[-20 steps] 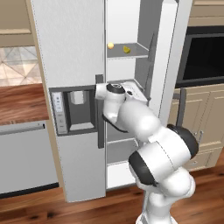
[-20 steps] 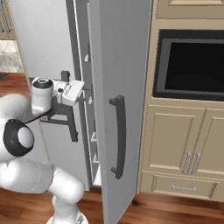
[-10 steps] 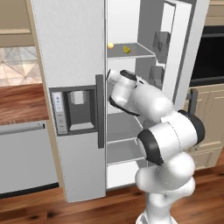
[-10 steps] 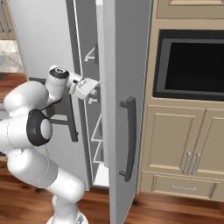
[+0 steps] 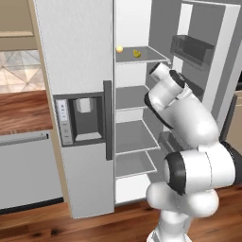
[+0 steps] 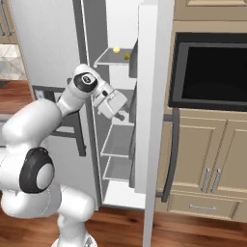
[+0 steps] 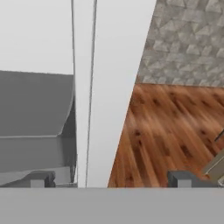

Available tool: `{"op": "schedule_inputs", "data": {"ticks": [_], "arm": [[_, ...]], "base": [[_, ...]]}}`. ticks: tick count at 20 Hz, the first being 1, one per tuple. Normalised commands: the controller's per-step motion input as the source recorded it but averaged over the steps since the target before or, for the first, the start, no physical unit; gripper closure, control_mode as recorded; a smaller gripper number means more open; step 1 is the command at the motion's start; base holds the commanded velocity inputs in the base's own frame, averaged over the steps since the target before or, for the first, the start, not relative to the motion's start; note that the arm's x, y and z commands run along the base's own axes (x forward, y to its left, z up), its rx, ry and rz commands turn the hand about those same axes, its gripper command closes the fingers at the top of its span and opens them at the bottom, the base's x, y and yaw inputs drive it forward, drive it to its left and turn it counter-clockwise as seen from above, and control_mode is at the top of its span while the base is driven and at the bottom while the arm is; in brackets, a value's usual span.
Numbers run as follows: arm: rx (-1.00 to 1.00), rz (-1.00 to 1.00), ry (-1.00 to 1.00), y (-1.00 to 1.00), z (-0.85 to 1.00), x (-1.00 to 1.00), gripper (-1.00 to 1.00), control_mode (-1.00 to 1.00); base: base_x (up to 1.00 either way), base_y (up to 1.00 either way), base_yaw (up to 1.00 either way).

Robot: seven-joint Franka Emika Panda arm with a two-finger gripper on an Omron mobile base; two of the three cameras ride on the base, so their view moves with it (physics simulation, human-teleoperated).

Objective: Take the lemon wedge from the fridge and place it on the plate with fish on the dining counter.

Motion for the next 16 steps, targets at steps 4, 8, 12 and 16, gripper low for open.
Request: {"op": "schedule_inputs", "data": {"ticks": [4,8,12,16], "arm": [[0.05,-0.04,0.00,-0.33,-0.01,-0.47,-1.00,-1.00],[0.00,0.00,-0.02,0.08,0.00,-0.36,-1.00,-1.00],[-0.02,0.26,-0.04,0.57,0.19,-0.61,-1.00,-1.00],[-0.08,0.49,-0.05,0.71,0.50,-0.71,-1.00,-1.00]], "base": [[0.00,0.00,0.00],[0.00,0.00,0.00],[0.00,0.00,0.00],[0.00,0.00,0.00]]}}
